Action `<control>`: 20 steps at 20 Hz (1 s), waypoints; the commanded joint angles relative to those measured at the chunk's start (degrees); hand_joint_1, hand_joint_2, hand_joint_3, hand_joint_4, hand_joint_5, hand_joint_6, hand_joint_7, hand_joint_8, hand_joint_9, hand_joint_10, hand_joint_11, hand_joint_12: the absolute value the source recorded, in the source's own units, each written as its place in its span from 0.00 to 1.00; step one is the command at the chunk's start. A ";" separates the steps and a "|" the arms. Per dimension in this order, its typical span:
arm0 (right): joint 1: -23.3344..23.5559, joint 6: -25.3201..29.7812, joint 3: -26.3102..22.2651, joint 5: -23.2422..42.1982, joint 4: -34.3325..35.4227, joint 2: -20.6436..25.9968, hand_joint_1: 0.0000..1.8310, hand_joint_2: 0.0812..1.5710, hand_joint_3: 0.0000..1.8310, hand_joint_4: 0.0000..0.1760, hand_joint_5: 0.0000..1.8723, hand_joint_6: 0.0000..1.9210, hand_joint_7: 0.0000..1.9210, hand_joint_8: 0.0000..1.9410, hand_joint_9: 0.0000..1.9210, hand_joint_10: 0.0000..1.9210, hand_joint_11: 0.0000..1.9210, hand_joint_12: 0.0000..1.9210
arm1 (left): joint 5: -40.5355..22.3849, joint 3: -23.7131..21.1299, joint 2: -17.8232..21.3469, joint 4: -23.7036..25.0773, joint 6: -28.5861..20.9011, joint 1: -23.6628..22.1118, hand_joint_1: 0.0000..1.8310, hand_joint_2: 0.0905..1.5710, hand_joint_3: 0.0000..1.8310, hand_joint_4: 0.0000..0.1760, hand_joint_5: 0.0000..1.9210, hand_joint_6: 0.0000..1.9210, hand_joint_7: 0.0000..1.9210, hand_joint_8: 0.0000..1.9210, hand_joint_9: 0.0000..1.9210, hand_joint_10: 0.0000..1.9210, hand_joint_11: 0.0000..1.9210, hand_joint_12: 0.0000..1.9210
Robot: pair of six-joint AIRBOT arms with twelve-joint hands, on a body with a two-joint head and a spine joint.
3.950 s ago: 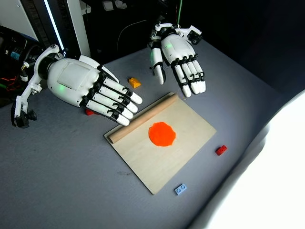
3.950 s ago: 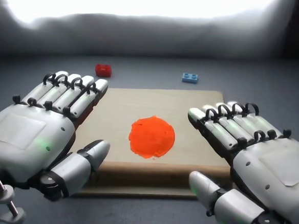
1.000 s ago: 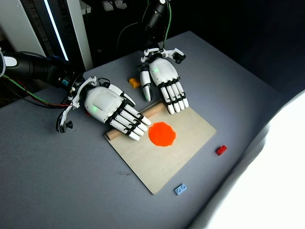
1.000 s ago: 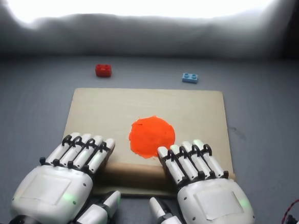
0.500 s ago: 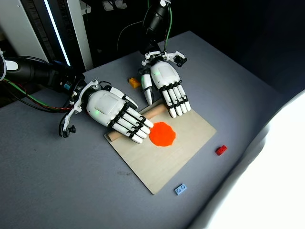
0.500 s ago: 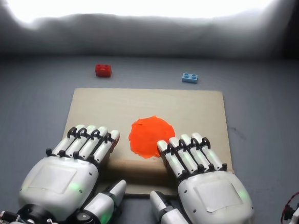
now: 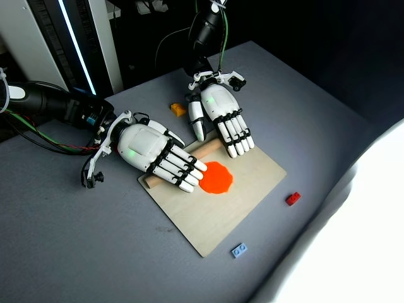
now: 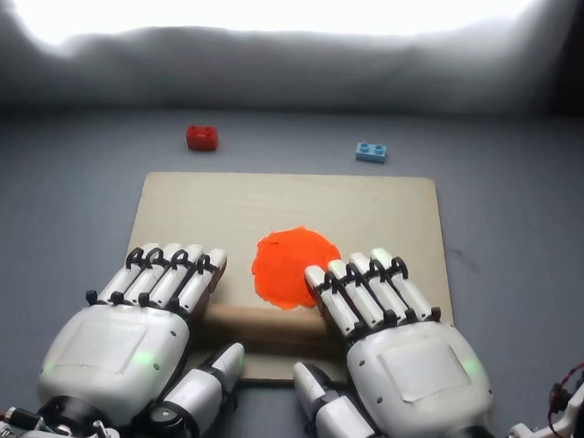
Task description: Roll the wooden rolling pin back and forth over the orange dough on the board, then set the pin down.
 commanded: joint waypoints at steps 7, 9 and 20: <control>1.86 1.28 2.55 3.98 -3.79 -0.18 0.00 1.00 0.02 0.00 0.05 0.00 0.04 0.00 0.02 0.00 0.00 0.00 | -5.77 1.93 -1.20 1.67 -0.91 -1.08 0.00 0.99 0.00 0.00 0.01 0.00 0.01 0.00 0.00 0.00 0.00 0.01; 2.21 1.43 3.12 3.68 -3.79 -0.18 0.00 1.00 0.02 0.00 0.05 0.00 0.04 0.00 0.02 0.00 0.00 0.00 | -5.46 2.45 -1.40 1.25 -0.96 -1.53 0.00 0.99 0.00 0.00 0.01 0.00 0.01 0.00 0.00 0.00 0.01 0.01; 2.37 3.71 4.76 1.01 -2.10 0.01 0.00 1.00 0.02 0.00 0.05 0.00 0.04 0.00 0.01 0.00 0.00 0.00 | -3.45 6.27 -2.72 0.44 -1.18 -4.10 0.00 0.99 0.00 0.00 0.02 0.00 0.01 0.00 0.00 0.00 0.00 0.01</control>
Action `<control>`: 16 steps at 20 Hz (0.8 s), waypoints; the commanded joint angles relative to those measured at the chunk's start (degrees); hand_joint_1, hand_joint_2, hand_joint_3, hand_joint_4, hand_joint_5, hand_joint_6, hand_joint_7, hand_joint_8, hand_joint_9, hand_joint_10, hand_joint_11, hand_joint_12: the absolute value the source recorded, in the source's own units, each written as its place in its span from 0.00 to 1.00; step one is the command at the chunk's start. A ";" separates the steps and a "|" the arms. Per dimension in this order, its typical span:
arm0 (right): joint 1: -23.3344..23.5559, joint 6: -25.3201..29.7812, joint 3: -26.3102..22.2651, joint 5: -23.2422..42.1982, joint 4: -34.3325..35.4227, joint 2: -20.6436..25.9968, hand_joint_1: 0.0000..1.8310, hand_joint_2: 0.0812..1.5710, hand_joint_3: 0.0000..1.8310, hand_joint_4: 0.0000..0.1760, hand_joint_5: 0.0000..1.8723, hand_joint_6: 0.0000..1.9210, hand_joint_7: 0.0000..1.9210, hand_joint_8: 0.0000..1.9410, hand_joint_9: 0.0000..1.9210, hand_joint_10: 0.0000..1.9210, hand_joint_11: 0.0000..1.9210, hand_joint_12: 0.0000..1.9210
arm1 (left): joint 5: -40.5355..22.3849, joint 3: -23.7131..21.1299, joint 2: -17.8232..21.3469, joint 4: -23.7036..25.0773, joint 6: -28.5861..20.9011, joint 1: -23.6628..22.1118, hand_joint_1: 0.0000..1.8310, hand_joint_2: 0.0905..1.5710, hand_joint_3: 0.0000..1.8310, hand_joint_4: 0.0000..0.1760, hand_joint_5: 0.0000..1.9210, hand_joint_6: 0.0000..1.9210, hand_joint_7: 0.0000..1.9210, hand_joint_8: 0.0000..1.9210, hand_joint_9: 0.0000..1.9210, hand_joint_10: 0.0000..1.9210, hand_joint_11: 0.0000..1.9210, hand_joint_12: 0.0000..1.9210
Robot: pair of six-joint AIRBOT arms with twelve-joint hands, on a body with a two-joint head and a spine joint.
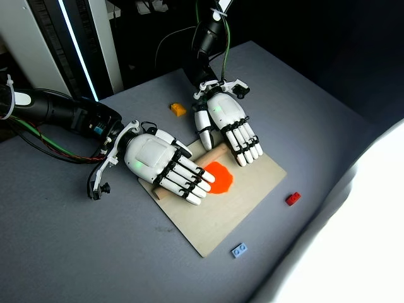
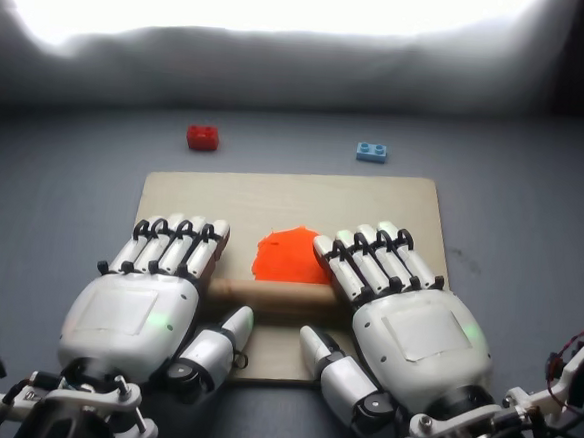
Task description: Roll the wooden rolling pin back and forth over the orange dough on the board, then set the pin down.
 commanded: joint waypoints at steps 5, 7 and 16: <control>1.12 1.40 1.91 3.51 -3.10 0.23 0.00 1.00 0.02 0.00 0.04 0.00 0.04 0.00 0.01 0.00 0.00 0.00 | -4.88 1.35 -0.48 2.71 -0.22 -1.01 0.00 0.99 0.00 0.00 0.01 0.00 0.01 0.00 0.00 0.00 0.00 0.01; 1.32 1.58 2.39 3.49 -3.10 0.24 0.00 1.00 0.02 0.00 0.04 0.00 0.04 0.00 0.01 0.00 0.00 0.00 | -4.65 1.79 -0.76 2.72 -0.21 -1.30 0.00 0.99 0.00 0.00 0.02 0.00 0.01 0.00 0.00 0.00 0.00 0.01; 2.54 2.30 4.74 3.19 -3.11 0.23 0.00 1.00 0.02 0.00 0.05 0.00 0.04 0.00 0.01 0.00 0.00 0.00 | -3.26 4.28 -1.93 2.70 -0.10 -2.57 0.00 0.99 0.00 0.00 0.02 0.00 0.01 0.00 0.00 0.00 0.00 0.02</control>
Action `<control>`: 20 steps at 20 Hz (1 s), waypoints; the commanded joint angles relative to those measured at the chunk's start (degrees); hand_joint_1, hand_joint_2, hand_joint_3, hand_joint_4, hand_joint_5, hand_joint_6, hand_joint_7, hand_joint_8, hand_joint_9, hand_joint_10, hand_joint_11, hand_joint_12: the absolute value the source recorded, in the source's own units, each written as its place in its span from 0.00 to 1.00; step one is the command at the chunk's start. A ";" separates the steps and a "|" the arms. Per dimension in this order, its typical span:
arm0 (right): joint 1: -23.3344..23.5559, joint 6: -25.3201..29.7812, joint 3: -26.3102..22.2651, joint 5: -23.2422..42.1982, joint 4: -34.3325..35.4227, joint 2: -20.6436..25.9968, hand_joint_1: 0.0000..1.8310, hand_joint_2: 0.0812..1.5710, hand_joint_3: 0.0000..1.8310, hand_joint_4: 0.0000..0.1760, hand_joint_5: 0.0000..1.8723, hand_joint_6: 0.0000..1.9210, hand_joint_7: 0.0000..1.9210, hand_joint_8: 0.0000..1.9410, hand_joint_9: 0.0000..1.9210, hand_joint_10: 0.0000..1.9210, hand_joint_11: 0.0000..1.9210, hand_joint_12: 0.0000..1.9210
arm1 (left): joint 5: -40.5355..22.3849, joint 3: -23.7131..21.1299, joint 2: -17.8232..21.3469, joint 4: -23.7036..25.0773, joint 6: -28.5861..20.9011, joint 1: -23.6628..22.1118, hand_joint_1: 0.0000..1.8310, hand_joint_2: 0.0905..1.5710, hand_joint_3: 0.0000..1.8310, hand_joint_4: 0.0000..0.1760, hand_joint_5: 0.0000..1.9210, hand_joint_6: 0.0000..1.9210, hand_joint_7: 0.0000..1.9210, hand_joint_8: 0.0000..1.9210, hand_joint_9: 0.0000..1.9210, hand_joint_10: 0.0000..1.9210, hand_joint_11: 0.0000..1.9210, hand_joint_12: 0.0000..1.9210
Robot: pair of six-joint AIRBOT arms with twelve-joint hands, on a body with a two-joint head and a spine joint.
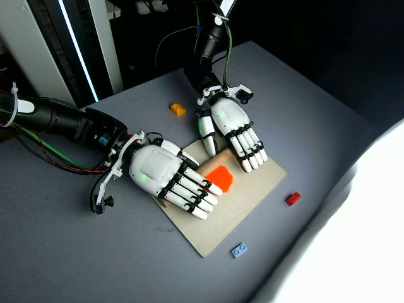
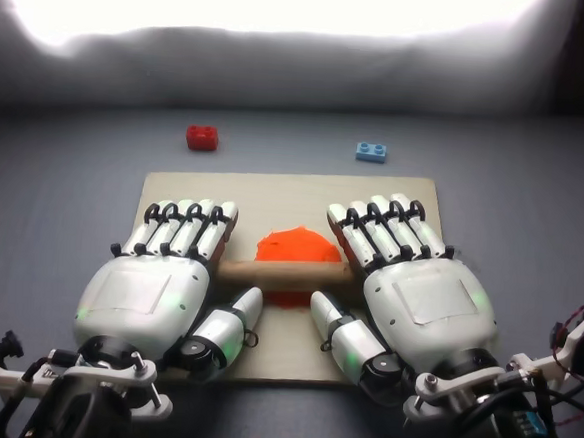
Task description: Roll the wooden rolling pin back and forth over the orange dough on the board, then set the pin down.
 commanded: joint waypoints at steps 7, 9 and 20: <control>1.23 1.55 2.18 3.69 -3.64 0.22 0.00 1.00 0.02 0.00 0.04 0.00 0.04 0.00 0.01 0.00 0.00 0.00 | -3.78 2.71 -1.59 2.86 0.16 -1.82 0.00 0.99 0.00 0.00 0.02 0.00 0.01 0.00 0.00 0.00 0.00 0.02; 1.32 2.19 2.77 3.21 -3.63 0.25 0.00 1.00 0.02 0.00 0.05 0.00 0.04 0.00 0.01 0.00 0.00 0.00 | -3.25 3.32 -1.92 2.85 0.39 -2.15 0.00 0.99 0.00 0.00 0.02 0.00 0.02 0.00 0.01 0.00 0.00 0.04; 2.41 4.87 6.22 0.02 -3.63 0.39 0.00 0.98 0.01 0.00 0.04 0.00 0.04 0.00 0.01 0.00 0.00 0.00 | 1.05 7.72 -2.47 2.70 1.07 -4.27 0.00 0.93 0.00 0.00 0.03 0.00 0.03 0.00 0.02 0.00 0.00 0.08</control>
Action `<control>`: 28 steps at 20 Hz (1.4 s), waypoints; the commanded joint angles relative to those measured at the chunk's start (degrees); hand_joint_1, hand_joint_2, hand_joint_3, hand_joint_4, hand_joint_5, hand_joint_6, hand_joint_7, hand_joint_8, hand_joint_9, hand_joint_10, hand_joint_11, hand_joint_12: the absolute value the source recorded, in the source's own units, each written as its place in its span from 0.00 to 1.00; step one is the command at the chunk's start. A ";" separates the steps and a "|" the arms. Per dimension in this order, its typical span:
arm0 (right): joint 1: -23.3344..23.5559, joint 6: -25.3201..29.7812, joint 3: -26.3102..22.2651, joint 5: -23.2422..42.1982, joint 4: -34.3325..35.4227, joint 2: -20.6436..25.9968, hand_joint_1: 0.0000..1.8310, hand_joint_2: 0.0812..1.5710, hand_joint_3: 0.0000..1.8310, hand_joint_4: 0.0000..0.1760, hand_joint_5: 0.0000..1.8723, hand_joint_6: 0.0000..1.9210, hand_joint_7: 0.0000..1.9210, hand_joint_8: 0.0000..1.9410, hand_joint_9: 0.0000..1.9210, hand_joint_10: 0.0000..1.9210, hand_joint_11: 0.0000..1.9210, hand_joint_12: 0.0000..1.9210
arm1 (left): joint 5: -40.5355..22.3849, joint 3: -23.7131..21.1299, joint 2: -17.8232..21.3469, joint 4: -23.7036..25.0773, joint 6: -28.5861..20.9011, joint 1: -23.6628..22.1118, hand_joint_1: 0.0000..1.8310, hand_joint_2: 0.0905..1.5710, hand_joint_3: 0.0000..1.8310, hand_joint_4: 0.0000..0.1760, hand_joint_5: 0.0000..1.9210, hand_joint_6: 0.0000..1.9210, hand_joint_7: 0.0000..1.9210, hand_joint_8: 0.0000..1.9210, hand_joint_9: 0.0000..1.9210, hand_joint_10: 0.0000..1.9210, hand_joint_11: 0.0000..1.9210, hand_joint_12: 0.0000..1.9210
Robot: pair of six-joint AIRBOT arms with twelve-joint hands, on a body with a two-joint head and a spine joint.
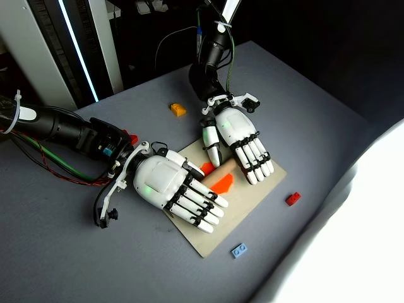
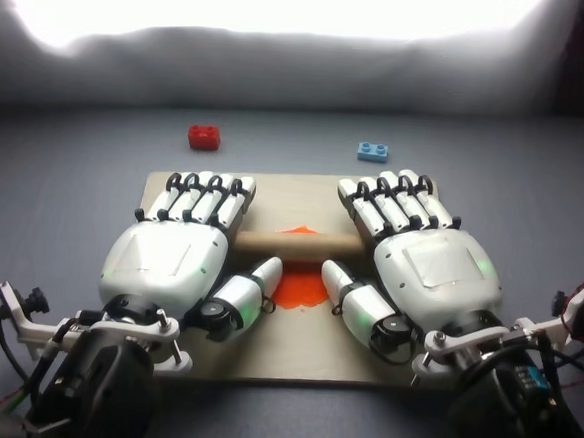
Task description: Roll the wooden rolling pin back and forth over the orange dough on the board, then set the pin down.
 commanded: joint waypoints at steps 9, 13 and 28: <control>1.38 1.81 2.45 2.31 -3.10 0.40 0.00 0.98 0.00 0.00 0.04 0.00 0.03 0.00 0.00 0.00 0.00 0.00 | -1.90 3.60 -1.11 0.65 0.62 -1.67 0.00 0.90 0.00 0.00 0.03 0.00 0.03 0.00 0.01 0.00 0.00 0.06; 2.14 3.20 3.61 1.28 -3.10 0.39 0.00 0.97 0.00 0.00 0.05 0.00 0.03 0.00 0.00 0.00 0.00 0.00 | -1.19 4.71 -1.26 0.26 0.62 -2.17 0.00 0.90 0.00 0.00 0.01 0.00 0.02 0.00 0.01 0.00 0.00 0.05; 3.42 5.65 7.02 -2.03 -3.09 0.40 0.00 0.97 0.00 0.00 0.03 0.00 0.02 0.00 0.00 0.00 0.00 0.00 | 0.50 8.74 -2.86 -0.48 0.05 -3.52 0.00 0.90 0.00 0.00 0.02 0.00 0.02 0.00 0.01 0.00 0.00 0.03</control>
